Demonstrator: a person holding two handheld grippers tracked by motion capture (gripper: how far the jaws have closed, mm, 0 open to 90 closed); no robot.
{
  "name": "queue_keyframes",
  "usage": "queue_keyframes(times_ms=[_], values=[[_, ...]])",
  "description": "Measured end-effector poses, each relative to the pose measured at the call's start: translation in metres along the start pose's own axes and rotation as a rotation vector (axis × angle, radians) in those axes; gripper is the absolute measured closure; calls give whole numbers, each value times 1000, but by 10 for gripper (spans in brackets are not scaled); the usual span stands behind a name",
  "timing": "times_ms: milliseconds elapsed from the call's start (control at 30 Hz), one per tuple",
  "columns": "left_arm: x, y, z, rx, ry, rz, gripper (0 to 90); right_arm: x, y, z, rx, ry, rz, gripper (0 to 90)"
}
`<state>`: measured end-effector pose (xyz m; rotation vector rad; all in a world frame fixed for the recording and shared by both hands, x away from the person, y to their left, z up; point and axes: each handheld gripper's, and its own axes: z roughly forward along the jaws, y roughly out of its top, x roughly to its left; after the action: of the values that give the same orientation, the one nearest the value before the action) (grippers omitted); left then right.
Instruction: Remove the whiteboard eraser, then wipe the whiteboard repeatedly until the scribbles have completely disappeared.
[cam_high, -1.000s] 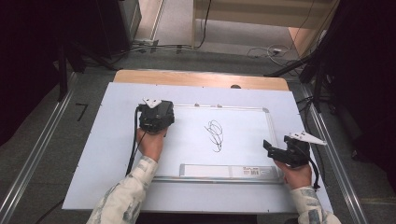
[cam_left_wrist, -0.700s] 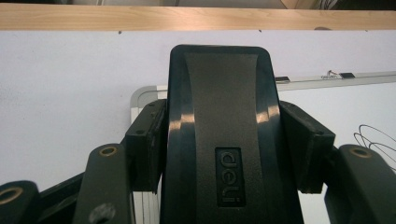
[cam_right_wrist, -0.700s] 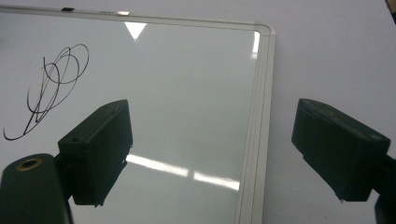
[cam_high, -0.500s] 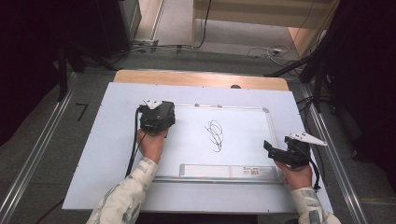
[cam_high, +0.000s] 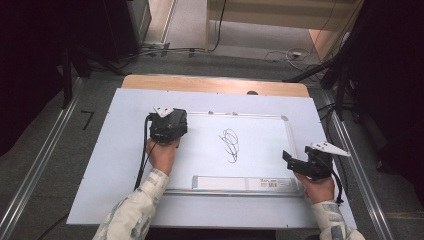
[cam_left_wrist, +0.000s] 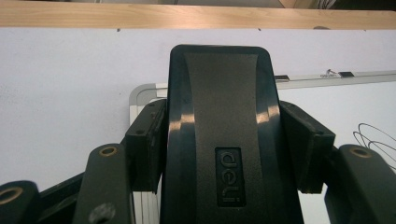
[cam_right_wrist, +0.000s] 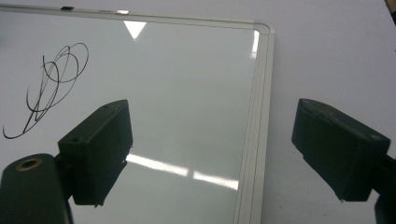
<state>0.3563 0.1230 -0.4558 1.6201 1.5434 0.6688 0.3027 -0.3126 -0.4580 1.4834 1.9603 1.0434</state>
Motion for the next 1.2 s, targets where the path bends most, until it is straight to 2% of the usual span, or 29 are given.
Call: queue_keyframes(times_ms=[700,1200], values=[[-2,0,0,-1,-13,-11,406,0,0,0,2,-1,2,111],[-15,-2,4,15,-65,-7,406,0,0,-1,0,0,4,111]])
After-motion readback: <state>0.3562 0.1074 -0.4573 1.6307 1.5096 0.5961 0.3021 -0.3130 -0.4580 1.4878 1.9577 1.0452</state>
